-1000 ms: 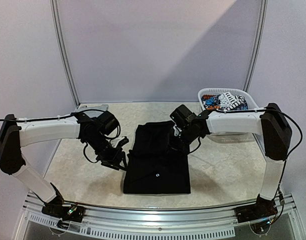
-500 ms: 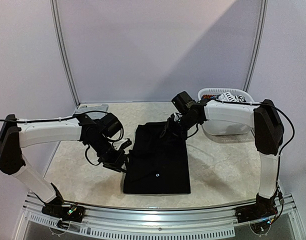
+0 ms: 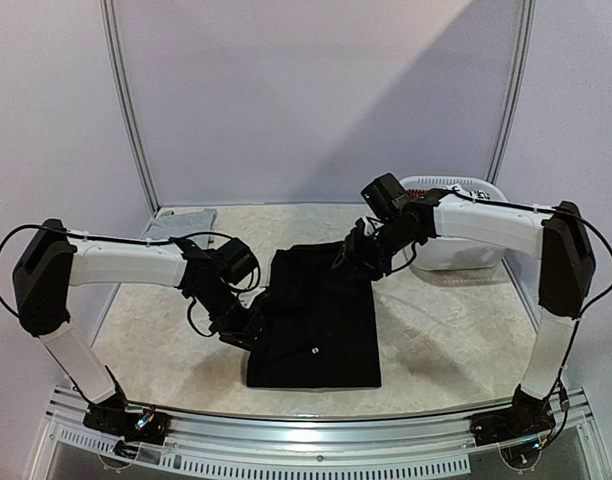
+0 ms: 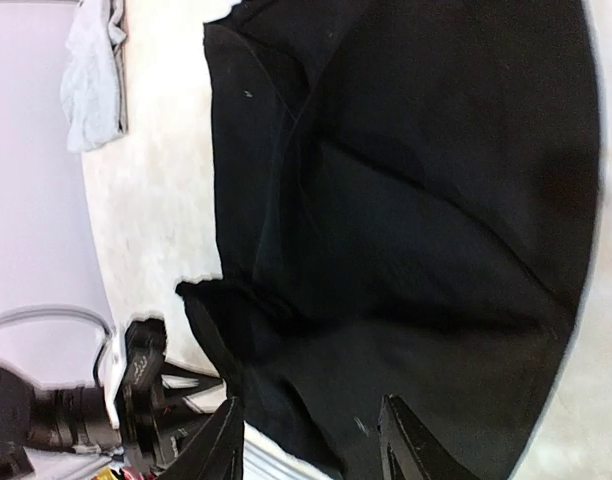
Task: Fold and stack the mixed laundry pile
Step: Smooth out the 2/3-rectangle-folded shirt at the center of the board.
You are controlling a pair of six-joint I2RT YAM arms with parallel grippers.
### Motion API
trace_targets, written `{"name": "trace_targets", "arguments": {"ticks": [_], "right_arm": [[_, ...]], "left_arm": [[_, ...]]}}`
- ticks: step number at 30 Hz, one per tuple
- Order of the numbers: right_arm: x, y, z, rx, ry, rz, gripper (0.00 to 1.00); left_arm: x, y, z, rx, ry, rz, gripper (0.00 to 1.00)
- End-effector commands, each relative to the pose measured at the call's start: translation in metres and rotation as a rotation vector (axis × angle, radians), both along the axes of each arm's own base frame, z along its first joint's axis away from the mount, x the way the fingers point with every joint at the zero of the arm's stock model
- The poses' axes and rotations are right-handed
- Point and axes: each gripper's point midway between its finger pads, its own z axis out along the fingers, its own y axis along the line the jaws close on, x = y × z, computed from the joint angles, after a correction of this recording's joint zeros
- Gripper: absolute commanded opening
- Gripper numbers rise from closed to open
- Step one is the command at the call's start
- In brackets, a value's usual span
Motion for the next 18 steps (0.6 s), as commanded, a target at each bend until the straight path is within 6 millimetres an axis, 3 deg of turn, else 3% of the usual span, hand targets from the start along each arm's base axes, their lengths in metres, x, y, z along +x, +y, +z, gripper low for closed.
{"name": "trace_targets", "arguments": {"ticks": [1,11,18], "right_arm": [[-0.025,-0.026,0.004,-0.009,-0.007,-0.026,0.46],[-0.05,-0.052,0.001,-0.036,0.012,-0.048,0.46],[-0.056,-0.056,-0.003,-0.052,0.024,-0.037,0.46]], "left_arm": [[0.003,-0.008,-0.007,-0.008,-0.028,-0.016,0.41],[0.01,-0.012,-0.018,0.015,-0.028,-0.017,0.35],[0.017,-0.025,0.002,-0.02,-0.052,-0.007,0.33]]}}
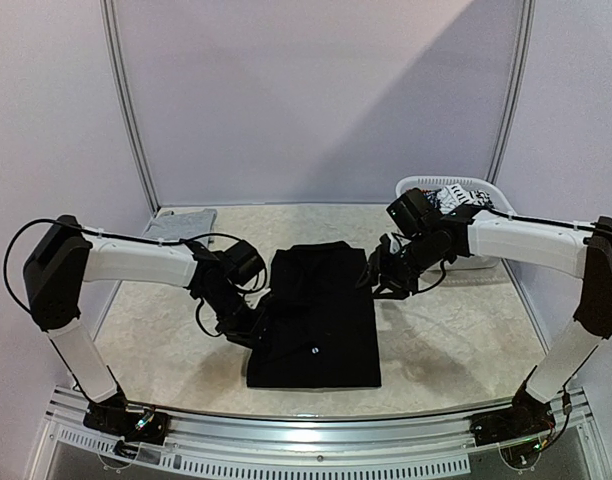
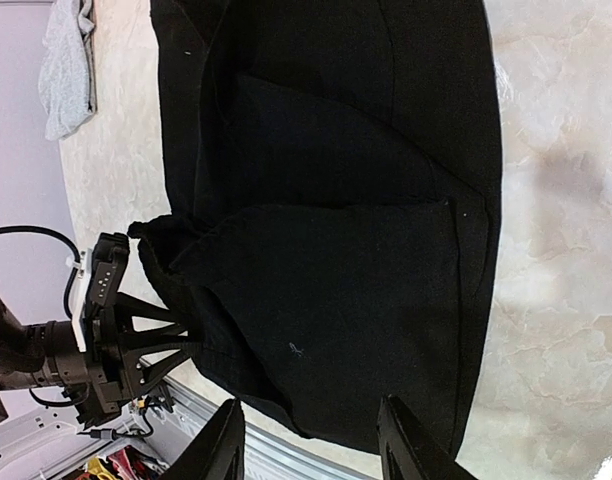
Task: Fold and stack the mixed laundry pile
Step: Smooth out the 2/3-rectangle-folded shirt at the center of the board.
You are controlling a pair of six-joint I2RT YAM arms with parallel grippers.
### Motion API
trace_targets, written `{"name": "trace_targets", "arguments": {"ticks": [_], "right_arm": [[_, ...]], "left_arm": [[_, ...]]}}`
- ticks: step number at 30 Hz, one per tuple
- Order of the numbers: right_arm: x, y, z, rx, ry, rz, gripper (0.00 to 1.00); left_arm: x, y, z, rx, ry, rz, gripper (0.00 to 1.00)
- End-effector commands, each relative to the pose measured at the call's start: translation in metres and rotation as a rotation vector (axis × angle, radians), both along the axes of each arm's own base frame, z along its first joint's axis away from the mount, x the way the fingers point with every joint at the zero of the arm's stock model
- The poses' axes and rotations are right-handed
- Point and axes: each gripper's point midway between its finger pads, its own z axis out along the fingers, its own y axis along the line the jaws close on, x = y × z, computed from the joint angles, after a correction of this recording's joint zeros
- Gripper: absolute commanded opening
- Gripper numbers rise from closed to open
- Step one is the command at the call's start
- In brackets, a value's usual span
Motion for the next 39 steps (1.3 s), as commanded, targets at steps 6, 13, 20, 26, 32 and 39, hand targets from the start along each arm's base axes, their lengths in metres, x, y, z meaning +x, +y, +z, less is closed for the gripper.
{"name": "trace_targets", "arguments": {"ticks": [6,13,20,26,32,39], "right_arm": [[-0.009,-0.008,-0.006,-0.018,0.012,0.0,0.45],[-0.012,-0.01,-0.009,-0.023,0.021,0.003,0.45],[-0.014,-0.016,-0.012,-0.044,0.021,-0.007,0.45],[-0.015,-0.02,-0.013,-0.049,0.015,-0.036,0.45],[-0.021,-0.027,-0.016,-0.049,0.019,-0.058,0.45],[-0.03,-0.03,-0.02,-0.044,0.024,-0.079,0.45]], "left_arm": [[0.012,-0.027,0.028,-0.054,-0.057,-0.013,0.33],[0.012,-0.033,0.024,-0.062,-0.039,-0.023,0.05],[0.028,-0.054,0.05,-0.11,-0.037,0.018,0.0],[0.045,-0.074,0.06,-0.104,0.004,0.058,0.0],[0.067,-0.084,0.059,-0.135,0.072,0.175,0.04],[0.089,-0.092,0.068,-0.169,0.113,0.244,0.1]]}}
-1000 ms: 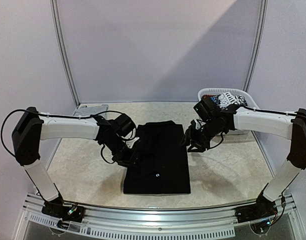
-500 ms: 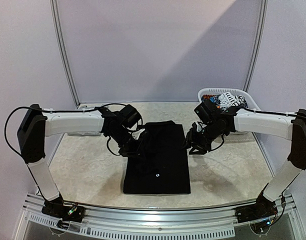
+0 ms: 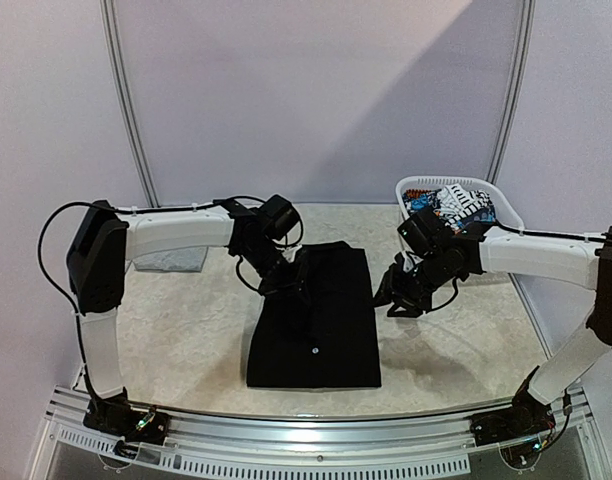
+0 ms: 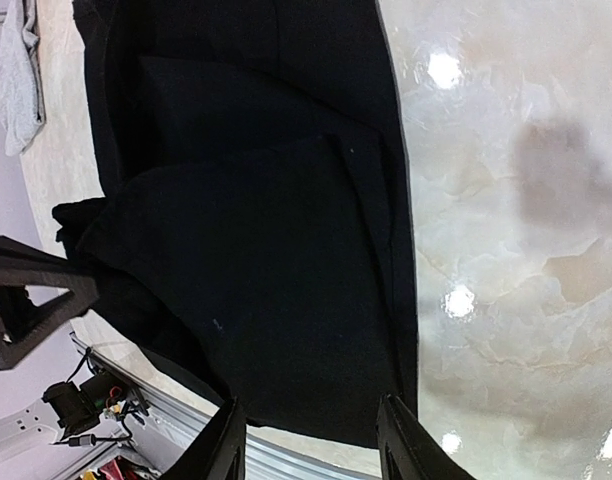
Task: Fold and stack the mixed laundry pile
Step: Smooth out the 2/3-rectangle-folded shirt at the center of the board.
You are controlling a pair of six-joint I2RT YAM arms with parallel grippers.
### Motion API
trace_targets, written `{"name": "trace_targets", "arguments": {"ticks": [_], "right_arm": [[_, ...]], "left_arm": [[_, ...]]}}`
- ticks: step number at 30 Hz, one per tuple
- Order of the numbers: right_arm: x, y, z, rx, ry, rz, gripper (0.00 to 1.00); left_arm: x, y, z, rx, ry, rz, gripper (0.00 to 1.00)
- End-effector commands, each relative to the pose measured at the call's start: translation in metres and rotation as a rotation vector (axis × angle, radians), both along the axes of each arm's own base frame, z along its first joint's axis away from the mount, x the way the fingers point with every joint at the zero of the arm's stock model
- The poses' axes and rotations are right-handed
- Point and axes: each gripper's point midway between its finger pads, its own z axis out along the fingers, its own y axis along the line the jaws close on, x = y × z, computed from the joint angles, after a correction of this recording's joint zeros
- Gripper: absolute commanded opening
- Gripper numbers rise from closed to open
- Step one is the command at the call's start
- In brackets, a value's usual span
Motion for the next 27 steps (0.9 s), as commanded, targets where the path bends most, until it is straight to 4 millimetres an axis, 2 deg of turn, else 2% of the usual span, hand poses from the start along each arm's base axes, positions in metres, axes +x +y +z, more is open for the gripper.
{"name": "trace_targets", "arguments": {"ticks": [1,6,10,12,17,19,21,23,27], "right_arm": [[-0.003,0.0,0.006,0.014,-0.03,-0.025,0.45],[-0.003,0.005,0.008,0.017,-0.039,-0.031,0.45],[-0.003,0.012,0.008,0.027,-0.042,-0.026,0.45],[-0.001,0.016,0.009,0.027,-0.047,-0.021,0.45],[0.001,0.028,0.015,0.009,-0.07,0.01,0.45],[-0.001,0.037,0.022,0.005,-0.095,0.044,0.45],[-0.005,0.059,0.035,0.036,-0.144,0.124,0.45],[-0.011,0.081,0.047,0.057,-0.19,0.214,0.45],[-0.016,0.118,0.047,0.104,-0.193,0.31,0.38]], "left_arm": [[0.015,0.0,0.012,-0.031,0.063,0.091,0.11],[0.045,0.02,0.015,-0.1,0.114,0.286,0.19],[0.066,0.026,0.023,-0.152,0.109,0.348,0.22],[0.075,0.031,0.027,-0.169,0.1,0.375,0.26],[0.087,0.048,0.064,-0.188,-0.049,0.357,0.37],[0.083,0.062,0.076,-0.131,-0.134,0.314,0.46],[0.074,0.076,0.081,-0.071,-0.205,0.246,0.51],[0.061,0.087,0.082,-0.035,-0.254,0.186,0.52],[0.025,0.102,0.074,0.023,-0.311,0.04,0.47]]}}
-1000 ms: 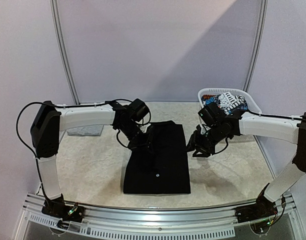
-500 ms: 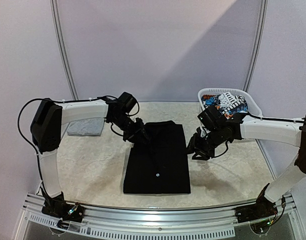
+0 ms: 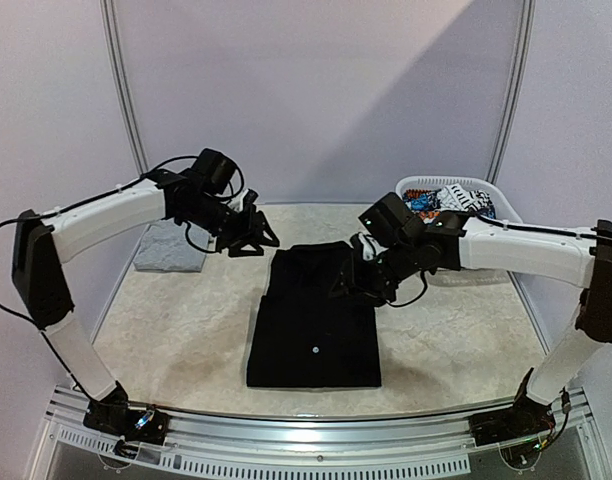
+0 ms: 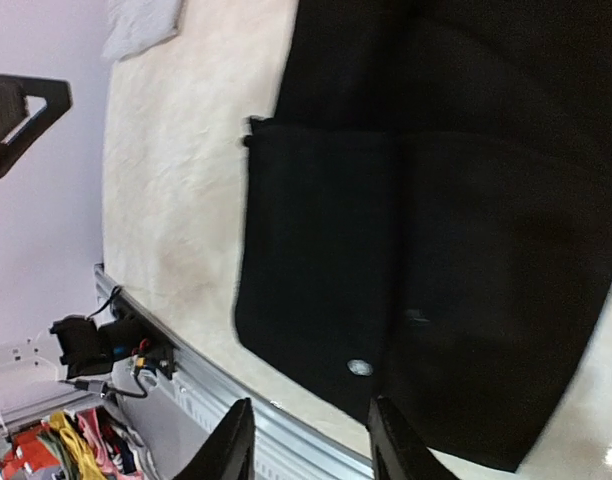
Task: Fold and stack the mixed laundry pile
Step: Smooth out the 2/3-rectangle-folded shirt at the center of the board.
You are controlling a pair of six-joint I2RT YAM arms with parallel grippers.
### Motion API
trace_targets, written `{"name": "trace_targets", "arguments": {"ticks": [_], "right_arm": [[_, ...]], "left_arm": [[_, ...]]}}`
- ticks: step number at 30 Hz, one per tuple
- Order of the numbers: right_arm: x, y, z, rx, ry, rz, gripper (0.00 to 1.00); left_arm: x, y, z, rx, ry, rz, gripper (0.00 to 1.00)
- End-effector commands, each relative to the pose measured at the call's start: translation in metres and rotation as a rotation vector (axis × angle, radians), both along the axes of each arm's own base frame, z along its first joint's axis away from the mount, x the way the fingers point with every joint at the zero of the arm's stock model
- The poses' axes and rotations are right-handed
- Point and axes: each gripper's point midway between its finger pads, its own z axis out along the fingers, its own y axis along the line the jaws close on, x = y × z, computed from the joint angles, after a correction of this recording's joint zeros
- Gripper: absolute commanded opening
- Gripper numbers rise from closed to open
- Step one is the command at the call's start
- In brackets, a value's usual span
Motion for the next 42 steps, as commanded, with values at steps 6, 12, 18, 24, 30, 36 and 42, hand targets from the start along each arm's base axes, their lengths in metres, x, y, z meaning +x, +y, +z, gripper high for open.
{"name": "trace_targets", "arguments": {"ticks": [6,12,18,24,30,36,42], "right_arm": [[0.005,0.087,-0.015,0.108,0.009,0.204,0.24],[0.025,0.096,-0.068,0.01,0.077,0.243,0.21],[0.047,0.069,-0.108,-0.02,0.133,0.258,0.18],[0.032,0.086,-0.151,0.113,0.226,0.353,0.17],[0.032,0.08,-0.178,0.144,0.287,0.349,0.17],[0.038,0.074,-0.141,0.102,0.212,0.376,0.2],[0.051,0.07,-0.057,0.114,0.045,0.369,0.32]], "left_arm": [[-0.091,0.052,-0.055,0.217,-0.008,-0.218,0.42],[-0.121,0.07,-0.047,0.238,-0.054,-0.27,0.42],[-0.131,0.093,-0.026,0.298,-0.147,-0.283,0.45],[-0.136,0.097,-0.019,0.287,-0.159,-0.27,0.45],[-0.136,0.105,-0.008,0.316,-0.217,-0.247,0.52],[-0.131,0.115,0.003,0.408,-0.291,-0.26,0.61],[-0.132,0.096,0.023,0.498,-0.463,-0.397,0.66]]}}
